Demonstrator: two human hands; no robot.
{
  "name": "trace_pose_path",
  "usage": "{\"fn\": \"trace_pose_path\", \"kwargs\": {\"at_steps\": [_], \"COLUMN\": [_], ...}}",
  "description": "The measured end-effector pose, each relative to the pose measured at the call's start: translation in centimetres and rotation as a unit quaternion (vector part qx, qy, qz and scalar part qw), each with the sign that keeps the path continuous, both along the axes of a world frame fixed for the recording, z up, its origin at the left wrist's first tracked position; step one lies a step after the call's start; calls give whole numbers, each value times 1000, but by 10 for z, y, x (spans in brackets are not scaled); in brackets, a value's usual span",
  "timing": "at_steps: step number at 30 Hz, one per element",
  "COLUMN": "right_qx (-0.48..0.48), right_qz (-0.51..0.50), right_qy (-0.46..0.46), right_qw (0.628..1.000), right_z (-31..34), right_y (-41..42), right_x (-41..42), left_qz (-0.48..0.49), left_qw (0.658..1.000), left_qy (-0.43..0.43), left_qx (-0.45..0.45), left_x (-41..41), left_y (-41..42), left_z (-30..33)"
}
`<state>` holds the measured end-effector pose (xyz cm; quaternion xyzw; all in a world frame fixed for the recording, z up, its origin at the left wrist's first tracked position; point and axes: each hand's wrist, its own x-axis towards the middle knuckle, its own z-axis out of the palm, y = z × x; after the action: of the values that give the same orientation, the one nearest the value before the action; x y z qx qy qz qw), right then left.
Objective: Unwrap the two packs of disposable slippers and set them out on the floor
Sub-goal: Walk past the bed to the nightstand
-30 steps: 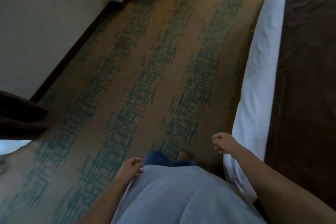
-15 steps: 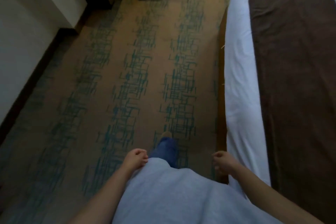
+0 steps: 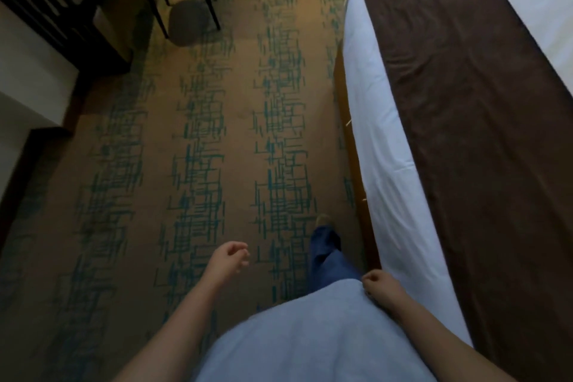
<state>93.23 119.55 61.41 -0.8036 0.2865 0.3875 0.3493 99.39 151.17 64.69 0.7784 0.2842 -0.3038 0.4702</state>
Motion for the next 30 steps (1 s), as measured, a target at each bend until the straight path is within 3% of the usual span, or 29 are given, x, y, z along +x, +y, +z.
{"fn": "trace_pose_path", "kwargs": {"at_steps": [4,10,17,25,30], "right_qx": [11,18,58,60,34], "right_qz": [-24,-16,-33,-90,-133], "right_qy": [-29,22,16,22,26], "right_qw": [999,999,998,994,990], "right_z": [-1,11,23,15,11], "right_y": [-29,-65,-59,-10,49], "right_x": [112,261,415,536,601], "left_qz": [53,143,162,93,-32], "left_qw": [998,988,986,992,996], "left_qy": [17,25,17,34,82], "left_qx": [-18,-52,-45,-72,-15], "left_x": [68,154,258,443,569], "left_y": [-28,-62,-56,1,62], "left_z": [-10,-5,-11,-21,1]}}
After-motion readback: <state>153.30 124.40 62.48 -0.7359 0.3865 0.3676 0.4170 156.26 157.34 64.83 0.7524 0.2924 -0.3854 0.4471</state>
